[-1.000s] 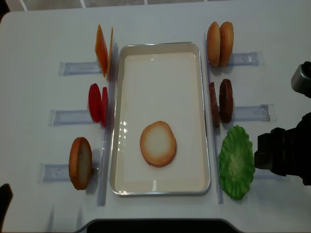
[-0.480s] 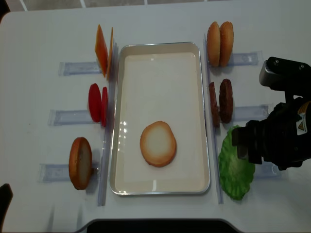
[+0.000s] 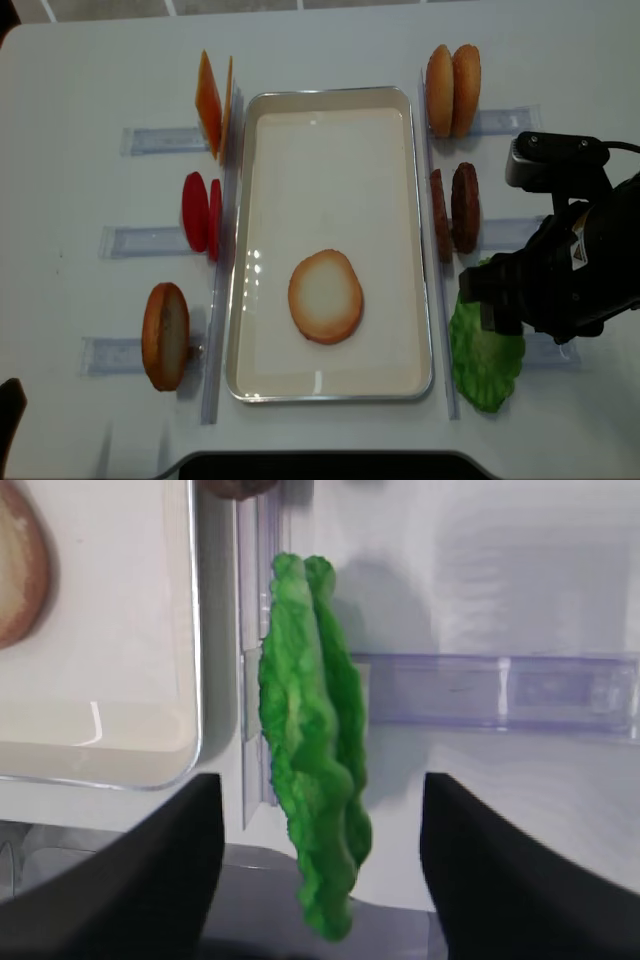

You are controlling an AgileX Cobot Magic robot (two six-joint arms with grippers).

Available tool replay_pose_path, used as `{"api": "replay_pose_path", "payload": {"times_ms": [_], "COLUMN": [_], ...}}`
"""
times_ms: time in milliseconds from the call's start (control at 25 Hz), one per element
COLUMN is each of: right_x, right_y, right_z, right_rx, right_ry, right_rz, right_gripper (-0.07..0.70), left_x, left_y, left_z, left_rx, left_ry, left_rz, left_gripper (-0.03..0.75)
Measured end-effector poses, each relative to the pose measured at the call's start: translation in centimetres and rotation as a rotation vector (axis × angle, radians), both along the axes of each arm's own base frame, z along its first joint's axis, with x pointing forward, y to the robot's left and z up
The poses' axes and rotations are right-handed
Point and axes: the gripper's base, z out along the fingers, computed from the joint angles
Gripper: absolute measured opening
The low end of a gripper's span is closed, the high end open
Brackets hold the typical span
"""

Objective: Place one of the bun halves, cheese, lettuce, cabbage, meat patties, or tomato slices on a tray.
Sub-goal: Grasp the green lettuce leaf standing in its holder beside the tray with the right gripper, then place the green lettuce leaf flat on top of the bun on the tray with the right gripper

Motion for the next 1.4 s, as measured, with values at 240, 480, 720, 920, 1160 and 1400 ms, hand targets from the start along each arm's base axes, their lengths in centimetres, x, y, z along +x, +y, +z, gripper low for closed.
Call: {"api": "replay_pose_path", "payload": {"times_ms": [240, 480, 720, 920, 1160, 1400], "right_x": [0.33, 0.41, 0.37, 0.36, 0.34, -0.01], "right_y": [0.23, 0.38, 0.42, 0.43, 0.46, 0.47], "right_z": [-0.39, -0.64, -0.64, -0.63, -0.63, 0.07], "right_rx": [-0.004, -0.006, -0.001, -0.002, -0.002, 0.037], "right_ry": [0.0, 0.012, 0.017, 0.013, 0.012, -0.007], "right_rz": [0.009, 0.024, 0.022, 0.043, 0.064, 0.068], "right_gripper": [0.412, 0.412, 0.313, 0.091, 0.017, 0.013], "left_x": [0.0, 0.0, 0.0, 0.0, 0.0, 0.0], "left_y": [0.0, 0.0, 0.0, 0.0, 0.0, 0.0], "left_z": [0.0, 0.0, 0.0, 0.0, 0.0, 0.0], "left_rx": [0.0, 0.002, 0.002, 0.002, 0.002, 0.002], "left_ry": [0.0, 0.0, 0.0, 0.0, 0.0, 0.0], "left_rz": [0.0, -0.001, -0.001, -0.001, -0.001, -0.001], "left_gripper": [0.597, 0.597, 0.597, 0.597, 0.597, 0.597]}}
